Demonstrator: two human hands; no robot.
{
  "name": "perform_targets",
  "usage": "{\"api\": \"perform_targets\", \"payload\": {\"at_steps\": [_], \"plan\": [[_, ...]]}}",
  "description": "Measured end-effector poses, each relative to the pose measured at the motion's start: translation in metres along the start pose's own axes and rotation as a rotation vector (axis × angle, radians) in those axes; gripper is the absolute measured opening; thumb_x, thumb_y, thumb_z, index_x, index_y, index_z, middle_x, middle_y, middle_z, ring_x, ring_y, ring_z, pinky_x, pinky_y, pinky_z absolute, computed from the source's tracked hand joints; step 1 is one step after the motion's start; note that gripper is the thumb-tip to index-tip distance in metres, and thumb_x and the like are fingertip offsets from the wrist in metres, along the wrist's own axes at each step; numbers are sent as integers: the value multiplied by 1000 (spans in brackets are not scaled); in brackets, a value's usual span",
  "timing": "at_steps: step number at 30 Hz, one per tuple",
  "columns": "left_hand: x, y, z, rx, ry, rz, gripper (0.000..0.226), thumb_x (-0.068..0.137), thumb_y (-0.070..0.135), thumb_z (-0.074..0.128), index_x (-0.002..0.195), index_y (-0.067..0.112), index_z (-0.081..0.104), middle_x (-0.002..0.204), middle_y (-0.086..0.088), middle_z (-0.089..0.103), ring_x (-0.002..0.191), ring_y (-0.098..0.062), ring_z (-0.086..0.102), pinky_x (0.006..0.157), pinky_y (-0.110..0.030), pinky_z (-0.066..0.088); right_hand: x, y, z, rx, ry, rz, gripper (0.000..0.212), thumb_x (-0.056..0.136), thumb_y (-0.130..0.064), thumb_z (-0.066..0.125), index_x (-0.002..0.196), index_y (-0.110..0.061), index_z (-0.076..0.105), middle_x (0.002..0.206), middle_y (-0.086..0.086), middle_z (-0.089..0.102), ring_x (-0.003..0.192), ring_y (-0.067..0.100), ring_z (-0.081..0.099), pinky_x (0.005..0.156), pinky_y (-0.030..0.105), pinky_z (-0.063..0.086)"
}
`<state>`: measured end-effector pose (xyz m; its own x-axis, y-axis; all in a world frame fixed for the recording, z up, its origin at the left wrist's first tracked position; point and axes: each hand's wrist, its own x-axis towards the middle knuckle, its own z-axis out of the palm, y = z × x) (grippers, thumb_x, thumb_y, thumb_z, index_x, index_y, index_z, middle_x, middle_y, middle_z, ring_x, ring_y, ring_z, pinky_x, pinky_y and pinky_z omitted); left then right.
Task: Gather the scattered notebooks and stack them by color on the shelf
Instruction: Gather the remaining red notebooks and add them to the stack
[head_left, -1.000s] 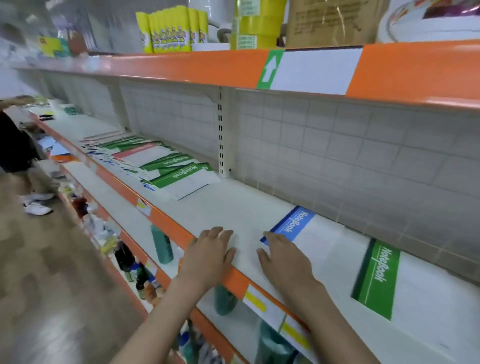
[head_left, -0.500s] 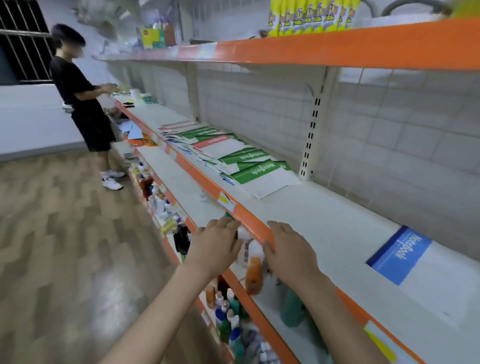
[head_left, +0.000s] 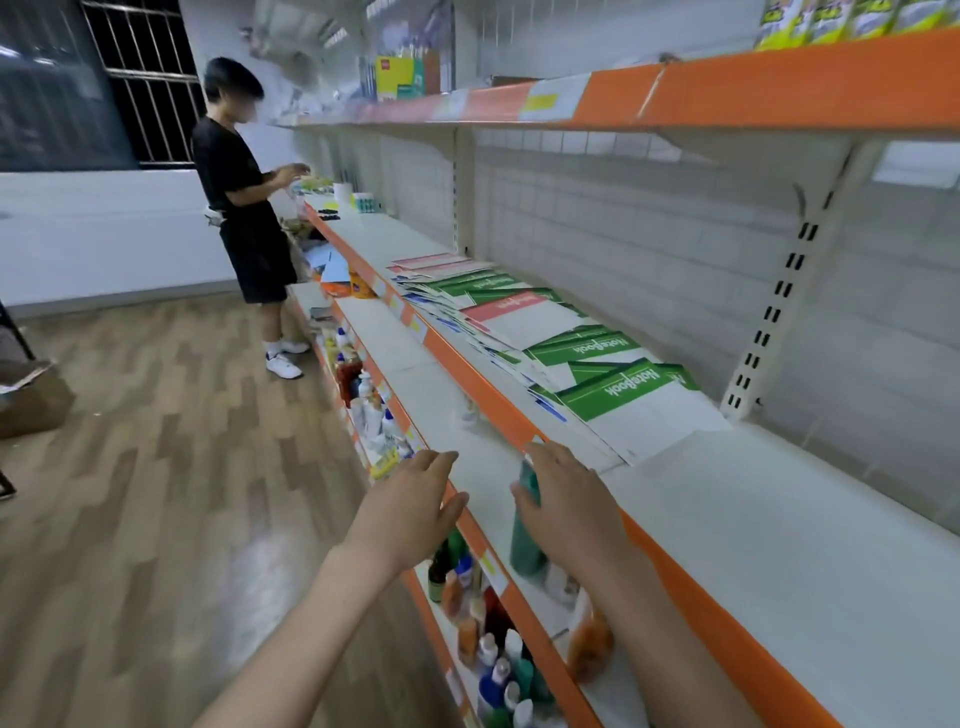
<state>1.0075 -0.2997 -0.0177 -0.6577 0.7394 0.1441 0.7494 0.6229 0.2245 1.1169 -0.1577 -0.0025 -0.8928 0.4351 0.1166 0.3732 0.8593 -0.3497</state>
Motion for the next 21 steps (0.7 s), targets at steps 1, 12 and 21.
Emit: {"api": "perform_targets", "payload": {"at_steps": [1,12,21], "plan": [[12,-7,-1,-4,9,4,55,99,42,39,148,20,27,145,1,39,128,-19,44,96,-33,45,14,-3,1,1,11,0,48,99,-36,39,143,-20,31,149,1,33,132,23,38,110,43,33],[152,-69,-17,19,50,82,53,99,42,38,147,24,26,149,6,35,130,-15,41,98,-31,44,167,-16,13,-18,95,18,50,99,-35,39,145,-18,28,150,2,33,134,20,36,111,38,30],[228,-90,-11,-31,63,155,52,99,42,40,147,23,29,150,5,35,131,-17,41,105,-34,39,236,-14,17,4,140,58,49,98,-30,41,145,-18,31,150,1,33,136,19,34,110,34,31]]}}
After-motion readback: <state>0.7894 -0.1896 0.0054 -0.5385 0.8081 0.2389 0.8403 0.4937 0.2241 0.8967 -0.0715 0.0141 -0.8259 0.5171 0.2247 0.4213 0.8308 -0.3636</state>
